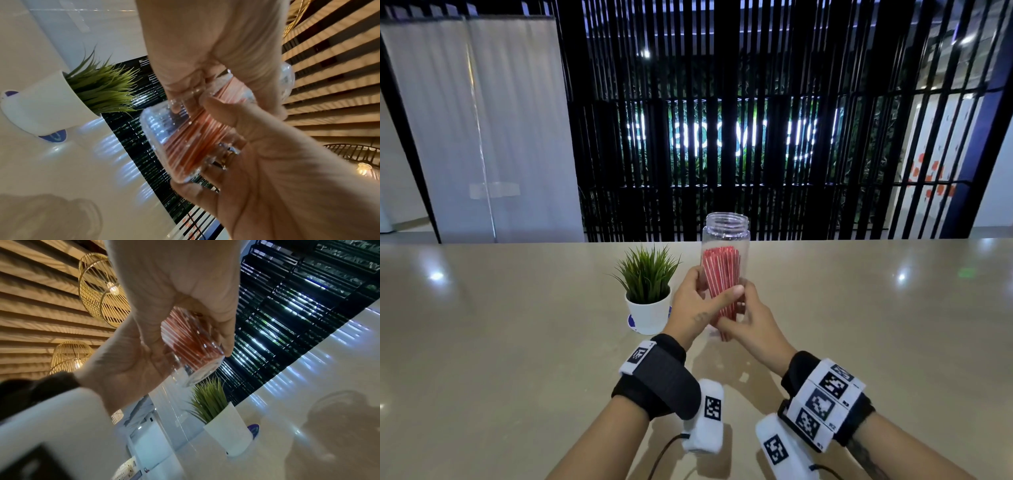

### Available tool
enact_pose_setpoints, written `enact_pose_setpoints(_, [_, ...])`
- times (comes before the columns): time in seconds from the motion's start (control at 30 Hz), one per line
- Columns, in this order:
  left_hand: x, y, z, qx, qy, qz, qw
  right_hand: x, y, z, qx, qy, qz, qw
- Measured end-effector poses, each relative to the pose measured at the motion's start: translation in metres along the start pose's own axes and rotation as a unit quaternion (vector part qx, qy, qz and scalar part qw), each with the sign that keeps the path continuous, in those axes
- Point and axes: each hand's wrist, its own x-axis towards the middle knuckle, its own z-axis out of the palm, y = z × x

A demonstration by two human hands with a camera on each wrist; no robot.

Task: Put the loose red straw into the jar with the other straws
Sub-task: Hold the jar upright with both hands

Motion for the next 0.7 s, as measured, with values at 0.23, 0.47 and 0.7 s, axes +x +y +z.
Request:
enact_pose_setpoints(0.23, [0.032,0.002,-0.015,0.013,0.002,-0.002,1.000,0.041,0.003,-0.004,-0.038,-0.003,0.010,0.999])
enact_pose_setpoints(0.47, [0.076,-0.042,-0.026,0.071,-0.021,-0.054,0.996,0.093,0.048,0.004,-0.095,-0.020,0.083,0.992])
enact_pose_setpoints(0.7, [0.110,-0.104,-0.038,0.114,-0.086,-0.102,0.984,0.133,0.115,0.022,-0.131,0.003,0.153,0.979])
